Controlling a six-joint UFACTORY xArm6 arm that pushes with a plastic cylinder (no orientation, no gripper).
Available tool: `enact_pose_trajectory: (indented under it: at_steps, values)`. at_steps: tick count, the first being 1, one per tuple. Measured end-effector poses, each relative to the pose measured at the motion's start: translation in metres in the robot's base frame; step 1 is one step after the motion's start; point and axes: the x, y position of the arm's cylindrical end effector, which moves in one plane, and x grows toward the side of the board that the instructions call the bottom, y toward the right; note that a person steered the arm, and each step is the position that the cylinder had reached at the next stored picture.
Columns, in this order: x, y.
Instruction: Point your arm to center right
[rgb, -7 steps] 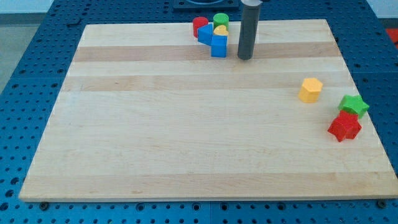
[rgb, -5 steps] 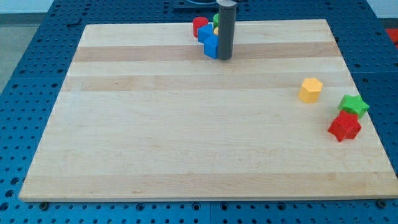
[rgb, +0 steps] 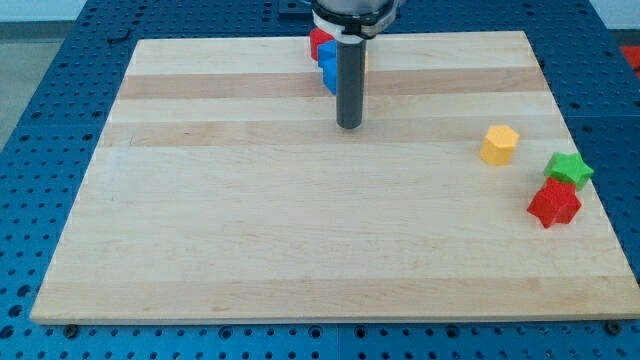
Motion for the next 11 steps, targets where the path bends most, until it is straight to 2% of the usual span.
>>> enact_pose_trajectory:
  at_steps: [3,4,6,7,8,9,10,11]
  values:
    - [0.015,0.0]
    - [0.055,0.04]
    - [0.098,0.114]
    - [0.095,0.167]
    - [0.053,0.217]
    - [0.001,0.235]
    - [-0.017,0.235]
    - [-0.004,0.235]
